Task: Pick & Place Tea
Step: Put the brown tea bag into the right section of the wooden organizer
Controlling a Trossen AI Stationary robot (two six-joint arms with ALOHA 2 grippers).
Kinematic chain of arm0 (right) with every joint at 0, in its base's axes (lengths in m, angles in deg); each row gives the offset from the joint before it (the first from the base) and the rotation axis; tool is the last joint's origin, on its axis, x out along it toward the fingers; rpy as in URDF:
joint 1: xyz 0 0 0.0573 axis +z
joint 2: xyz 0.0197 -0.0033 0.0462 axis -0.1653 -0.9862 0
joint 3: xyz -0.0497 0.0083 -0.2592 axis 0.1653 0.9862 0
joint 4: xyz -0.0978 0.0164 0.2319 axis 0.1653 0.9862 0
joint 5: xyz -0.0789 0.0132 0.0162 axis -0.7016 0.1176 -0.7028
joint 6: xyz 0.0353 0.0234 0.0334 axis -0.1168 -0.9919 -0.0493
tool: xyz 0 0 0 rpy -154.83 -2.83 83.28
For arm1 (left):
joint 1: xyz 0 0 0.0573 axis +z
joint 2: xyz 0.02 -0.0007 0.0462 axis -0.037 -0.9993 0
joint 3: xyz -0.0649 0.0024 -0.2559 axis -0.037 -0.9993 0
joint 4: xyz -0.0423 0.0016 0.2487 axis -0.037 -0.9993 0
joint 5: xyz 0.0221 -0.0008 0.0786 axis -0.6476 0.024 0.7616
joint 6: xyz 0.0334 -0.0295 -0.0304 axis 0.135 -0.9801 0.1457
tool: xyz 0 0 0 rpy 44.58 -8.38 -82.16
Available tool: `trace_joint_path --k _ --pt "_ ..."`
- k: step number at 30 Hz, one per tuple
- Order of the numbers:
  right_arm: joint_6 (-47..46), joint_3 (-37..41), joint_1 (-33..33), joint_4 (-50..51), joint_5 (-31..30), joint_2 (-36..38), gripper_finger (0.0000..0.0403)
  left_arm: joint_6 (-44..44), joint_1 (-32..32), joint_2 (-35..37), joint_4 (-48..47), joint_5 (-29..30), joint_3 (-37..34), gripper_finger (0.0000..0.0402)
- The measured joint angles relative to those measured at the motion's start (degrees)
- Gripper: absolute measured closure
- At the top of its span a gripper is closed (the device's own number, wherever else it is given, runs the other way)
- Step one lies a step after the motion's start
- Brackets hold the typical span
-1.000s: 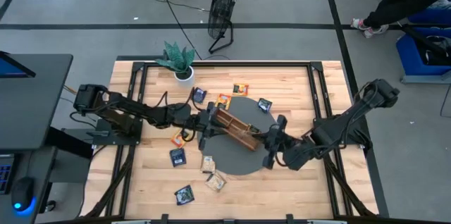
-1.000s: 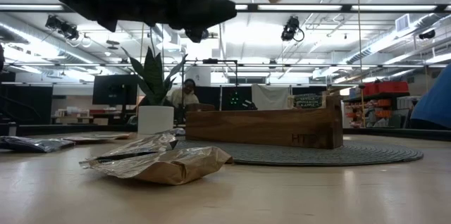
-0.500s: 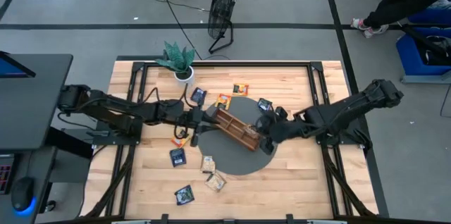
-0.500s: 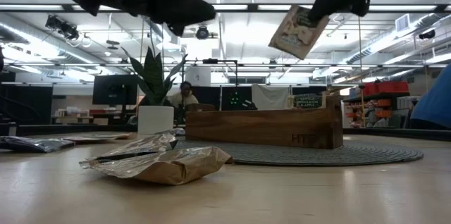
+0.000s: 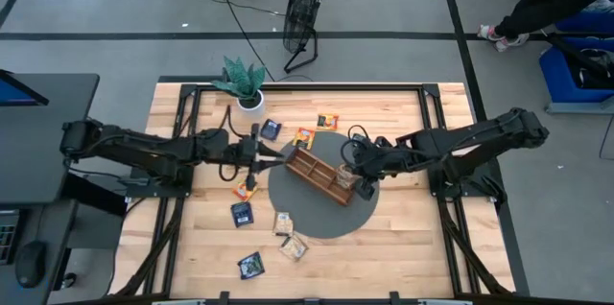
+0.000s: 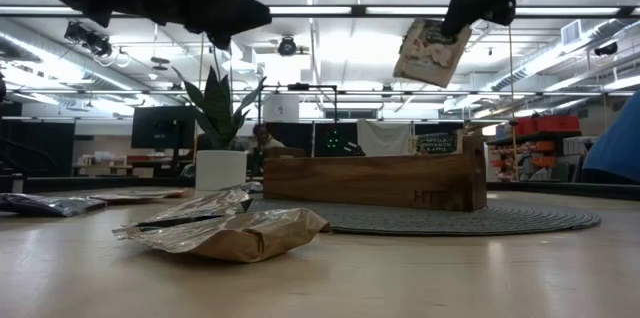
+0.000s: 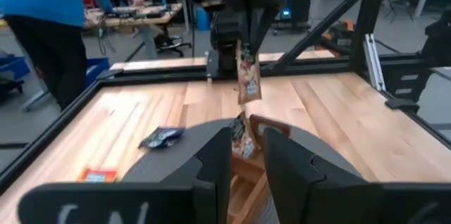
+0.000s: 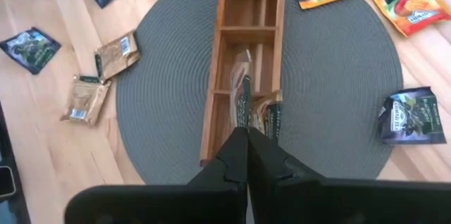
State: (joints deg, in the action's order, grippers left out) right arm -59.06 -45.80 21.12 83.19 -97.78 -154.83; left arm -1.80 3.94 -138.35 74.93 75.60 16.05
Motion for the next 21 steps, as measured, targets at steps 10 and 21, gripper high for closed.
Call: trace_joint_path --k 10,21 --pt "1.93 -0.11 -2.29 -0.06 3.26 -5.48 0.0403 -0.54 0.01 5.51 -0.58 0.75 -3.58 0.0317" --pt "3.84 -0.16 -3.76 0.04 7.59 -12.00 0.0403 -0.80 0.01 6.39 -1.00 0.78 -4.18 0.0317"
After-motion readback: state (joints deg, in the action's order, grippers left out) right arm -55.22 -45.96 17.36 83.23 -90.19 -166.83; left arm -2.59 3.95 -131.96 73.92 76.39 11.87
